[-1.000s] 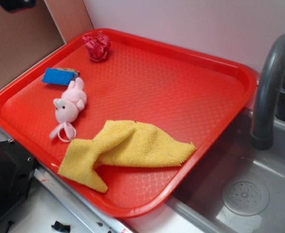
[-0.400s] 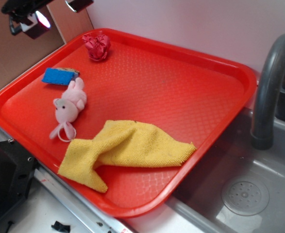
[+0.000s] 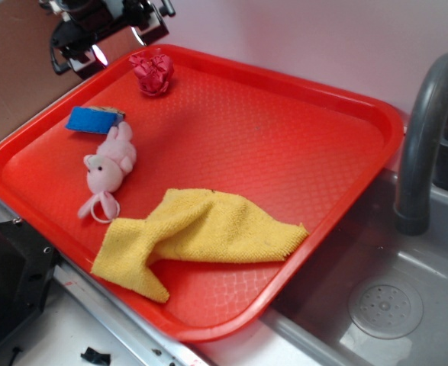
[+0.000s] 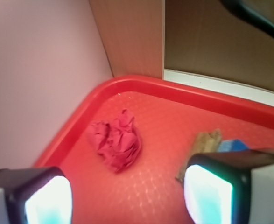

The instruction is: Grab the red paper.

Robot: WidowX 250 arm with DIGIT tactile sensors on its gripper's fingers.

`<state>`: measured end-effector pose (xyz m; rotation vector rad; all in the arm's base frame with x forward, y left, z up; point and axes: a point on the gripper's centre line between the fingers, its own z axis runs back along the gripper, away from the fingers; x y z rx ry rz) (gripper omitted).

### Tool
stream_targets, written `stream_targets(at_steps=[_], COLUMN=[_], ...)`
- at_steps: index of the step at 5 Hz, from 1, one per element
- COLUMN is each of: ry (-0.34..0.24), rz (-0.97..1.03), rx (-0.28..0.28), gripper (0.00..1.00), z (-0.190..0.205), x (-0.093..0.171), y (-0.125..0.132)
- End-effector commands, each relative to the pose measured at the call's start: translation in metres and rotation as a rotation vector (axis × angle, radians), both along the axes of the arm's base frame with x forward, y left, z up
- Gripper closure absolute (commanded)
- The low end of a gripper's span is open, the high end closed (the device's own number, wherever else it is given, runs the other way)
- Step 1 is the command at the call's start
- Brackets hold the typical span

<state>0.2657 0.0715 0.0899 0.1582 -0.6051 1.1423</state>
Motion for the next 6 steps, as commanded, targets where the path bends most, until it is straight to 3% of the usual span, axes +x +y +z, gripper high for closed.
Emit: stream_targets(at_steps=[1, 3, 4, 5, 6], ry=[-0.006, 0.064, 0.089, 0.093, 0.087], rz=[0.040, 0.043, 0.018, -0.004, -0.001], rx=[0.037, 0.049, 0.035, 0.031, 0.023], gripper=[0.00, 0.00, 0.29, 1.00, 1.00], z=[-0.021, -0.043, -0.048, -0.047, -0.041], x=[0.040, 0.069, 0.073, 0.077, 0.075], y=[0.047, 0.066, 0.063, 0.059, 0.055])
